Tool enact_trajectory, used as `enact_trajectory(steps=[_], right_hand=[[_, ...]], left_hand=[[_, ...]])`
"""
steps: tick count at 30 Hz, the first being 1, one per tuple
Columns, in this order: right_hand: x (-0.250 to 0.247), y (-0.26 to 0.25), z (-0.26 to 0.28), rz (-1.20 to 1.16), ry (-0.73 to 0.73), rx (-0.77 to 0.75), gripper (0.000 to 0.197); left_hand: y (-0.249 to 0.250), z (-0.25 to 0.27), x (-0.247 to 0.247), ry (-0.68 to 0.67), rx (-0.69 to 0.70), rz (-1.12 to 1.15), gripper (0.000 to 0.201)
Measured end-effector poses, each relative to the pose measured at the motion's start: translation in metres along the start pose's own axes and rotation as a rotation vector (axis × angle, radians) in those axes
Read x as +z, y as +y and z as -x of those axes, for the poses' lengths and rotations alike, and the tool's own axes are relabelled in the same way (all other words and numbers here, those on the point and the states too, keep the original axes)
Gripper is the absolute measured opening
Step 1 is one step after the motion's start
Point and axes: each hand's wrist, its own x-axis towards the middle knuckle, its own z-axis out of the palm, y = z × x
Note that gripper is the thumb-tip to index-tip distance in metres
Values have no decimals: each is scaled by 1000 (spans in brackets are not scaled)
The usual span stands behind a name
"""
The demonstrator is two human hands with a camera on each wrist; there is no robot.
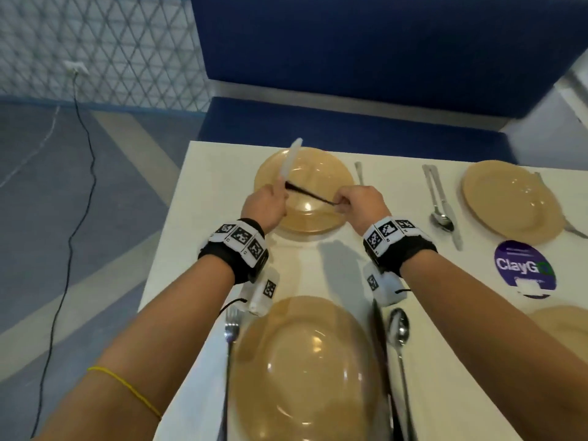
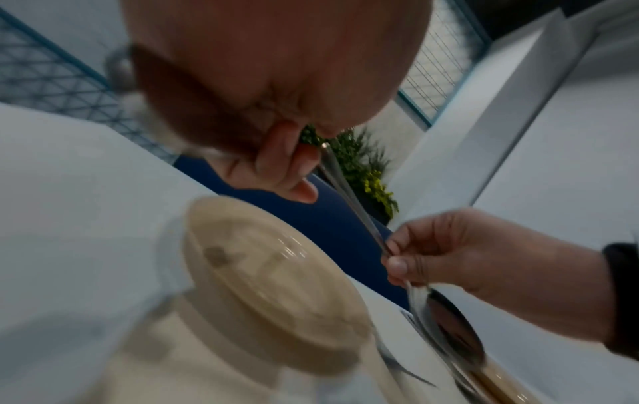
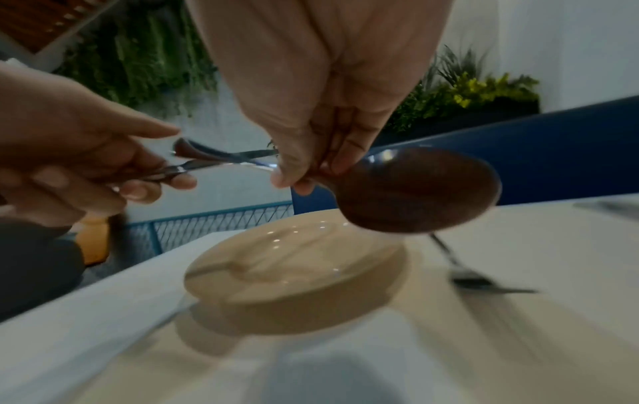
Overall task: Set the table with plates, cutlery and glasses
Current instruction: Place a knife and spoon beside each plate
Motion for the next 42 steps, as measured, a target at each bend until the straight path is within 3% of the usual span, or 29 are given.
enact_trajectory(steps=[3, 7, 13, 16, 21, 23, 25, 28, 31, 33, 35, 37, 39, 42], right_hand=[[20, -43, -20, -241, 96, 147, 11], [57, -100, -53, -424, -10, 283, 12], [108, -156, -87, -251, -245, 247, 29], [123, -166, -91, -175, -254, 237, 32], [135, -167, -88, -117, -184, 208, 26], [138, -166, -85, -133, -138, 174, 24], [136, -169, -80, -187, -4, 96, 23], [122, -176, -76, -265, 179, -137, 30], [103, -178, -82, -61, 147, -382, 25], [89, -173, -87, 112, 123, -489, 19], [71, -168, -91, 249, 102, -512, 21], [50, -160, -95, 328, 100, -459, 25], [32, -156, -97, 324, 169, -356, 28], [14, -156, -98, 141, 278, -211, 26]], left_hand=[[-21, -20, -51, 63, -59, 78, 53], [-53, -44, -94, 44, -142, 117, 39], [-90, -63, -114, 28, -136, 233, 42], [-102, -67, -117, 63, -113, 292, 30], [-110, -64, -119, 61, -144, 357, 42], [-108, -63, -117, 69, -143, 387, 43], [-105, -64, -117, 80, -159, 450, 43], [-97, -67, -118, 78, -167, 544, 46], [-81, -69, -118, 38, -162, 690, 49], [-69, -68, -118, 16, -169, 807, 37], [-60, -67, -120, 33, -220, 969, 16], [-60, -72, -119, 81, -289, 1045, 32], [-69, -82, -113, 119, -331, 856, 41], [-83, -96, -92, 74, -286, 244, 40]])
